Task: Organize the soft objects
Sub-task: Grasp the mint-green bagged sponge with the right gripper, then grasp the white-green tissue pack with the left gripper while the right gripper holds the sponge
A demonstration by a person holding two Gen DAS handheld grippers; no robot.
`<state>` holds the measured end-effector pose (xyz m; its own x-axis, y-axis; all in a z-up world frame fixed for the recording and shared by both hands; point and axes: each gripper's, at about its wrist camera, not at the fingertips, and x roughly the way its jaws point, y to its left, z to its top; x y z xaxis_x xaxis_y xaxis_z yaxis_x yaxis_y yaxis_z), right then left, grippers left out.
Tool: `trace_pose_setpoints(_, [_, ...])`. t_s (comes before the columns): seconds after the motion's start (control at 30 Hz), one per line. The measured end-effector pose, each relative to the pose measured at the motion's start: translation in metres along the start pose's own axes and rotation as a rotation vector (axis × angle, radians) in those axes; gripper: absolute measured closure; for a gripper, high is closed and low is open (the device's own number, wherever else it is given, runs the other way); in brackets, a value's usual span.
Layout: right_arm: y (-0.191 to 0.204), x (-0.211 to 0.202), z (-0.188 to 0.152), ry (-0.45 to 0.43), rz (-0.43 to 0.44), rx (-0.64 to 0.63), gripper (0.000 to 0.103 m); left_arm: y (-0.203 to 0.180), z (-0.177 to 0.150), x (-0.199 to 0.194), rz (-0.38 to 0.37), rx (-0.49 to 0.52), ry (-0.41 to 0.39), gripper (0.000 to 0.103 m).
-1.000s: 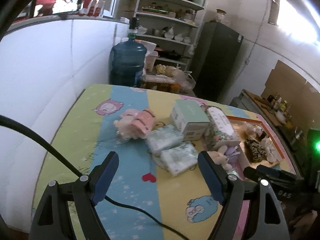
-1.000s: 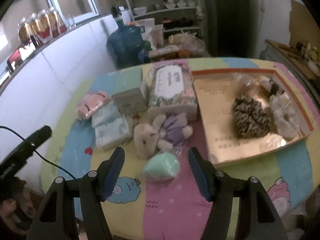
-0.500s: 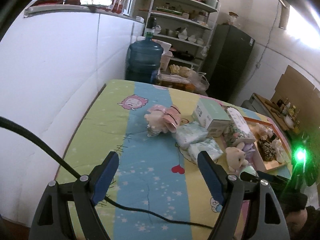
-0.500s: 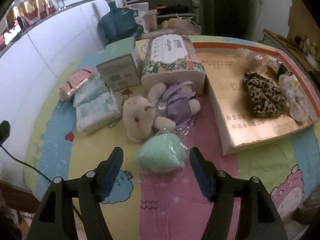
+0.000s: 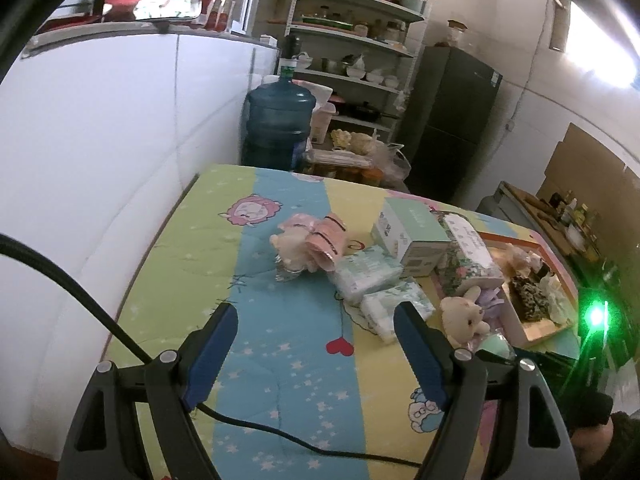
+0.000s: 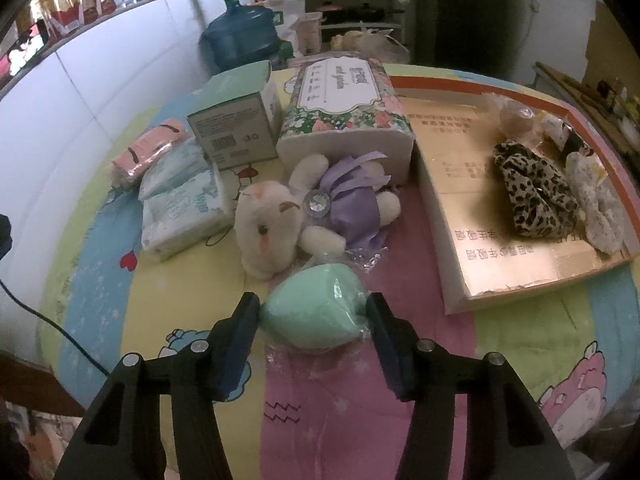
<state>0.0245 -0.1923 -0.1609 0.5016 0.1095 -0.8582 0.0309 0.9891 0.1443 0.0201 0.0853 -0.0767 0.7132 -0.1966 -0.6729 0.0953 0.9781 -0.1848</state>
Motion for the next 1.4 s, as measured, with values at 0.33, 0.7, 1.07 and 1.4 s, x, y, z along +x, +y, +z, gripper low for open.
trace_pose_setpoints(0.33, [0.001, -0.040, 0.009, -0.077, 0.046, 0.010, 0.047, -0.021, 0.007, 0.014, -0.041, 0.032, 0.007, 0.023])
trace_pose_setpoints(0.7, [0.001, -0.071, 0.016, -0.145, 0.070, 0.008, 0.047, -0.035, 0.014, 0.030, -0.079, 0.043, 0.015, 0.023])
trace_pose_setpoints(1.07, [-0.010, -0.079, 0.013, -0.148, 0.059, 0.023, 0.047, -0.048, 0.009, 0.074, -0.166, 0.097, 0.101, 0.023])
trace_pose_setpoints(1.4, [-0.031, -0.086, 0.008, -0.141, 0.029, 0.051, 0.047, -0.050, -0.003, 0.131, -0.194, 0.109, 0.220, 0.026])
